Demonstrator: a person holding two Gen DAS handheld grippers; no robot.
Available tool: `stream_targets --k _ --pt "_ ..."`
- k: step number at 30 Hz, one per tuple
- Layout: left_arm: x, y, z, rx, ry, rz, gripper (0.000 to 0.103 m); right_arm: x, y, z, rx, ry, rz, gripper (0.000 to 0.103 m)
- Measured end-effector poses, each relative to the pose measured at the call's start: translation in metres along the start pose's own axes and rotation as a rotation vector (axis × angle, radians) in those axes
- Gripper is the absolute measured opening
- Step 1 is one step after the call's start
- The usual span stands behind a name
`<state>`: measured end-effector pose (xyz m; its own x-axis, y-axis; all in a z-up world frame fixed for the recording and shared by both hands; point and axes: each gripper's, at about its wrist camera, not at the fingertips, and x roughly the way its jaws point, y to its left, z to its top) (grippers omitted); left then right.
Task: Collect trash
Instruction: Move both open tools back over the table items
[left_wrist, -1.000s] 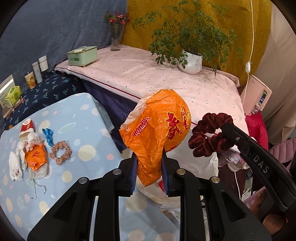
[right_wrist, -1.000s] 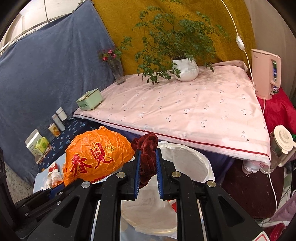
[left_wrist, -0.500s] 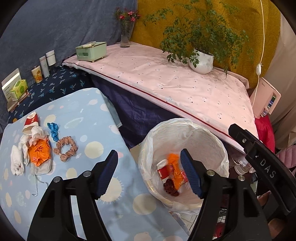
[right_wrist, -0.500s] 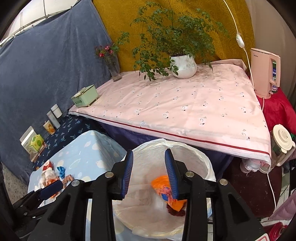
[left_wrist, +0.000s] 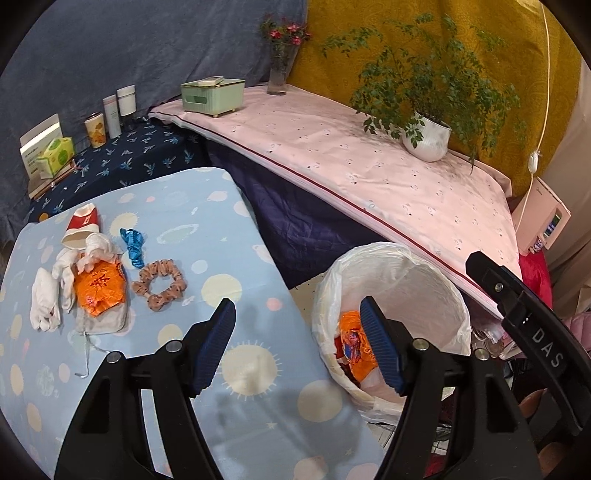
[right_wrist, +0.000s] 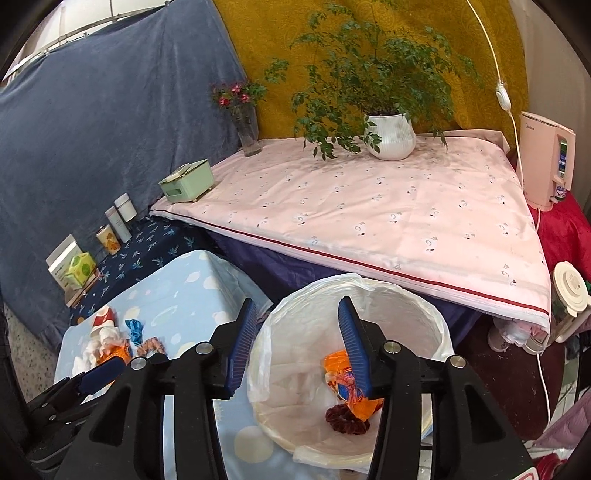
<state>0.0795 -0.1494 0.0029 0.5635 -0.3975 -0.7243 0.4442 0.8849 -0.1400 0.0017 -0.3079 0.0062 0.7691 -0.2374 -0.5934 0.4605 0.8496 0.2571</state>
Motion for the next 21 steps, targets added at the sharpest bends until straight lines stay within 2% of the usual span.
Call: stream_targets --k 15,21 --pt "-0.018 0.071 -0.005 -0.136 -0.021 0.067 0.068 -0.002 0.057 -0.009 -0.092 0.014 0.058 0.046" --pt "-0.027 0.109 -0.011 -0.198 -0.034 0.108 0.068 0.002 0.084 -0.018 -0.127 0.033 0.092 0.050"
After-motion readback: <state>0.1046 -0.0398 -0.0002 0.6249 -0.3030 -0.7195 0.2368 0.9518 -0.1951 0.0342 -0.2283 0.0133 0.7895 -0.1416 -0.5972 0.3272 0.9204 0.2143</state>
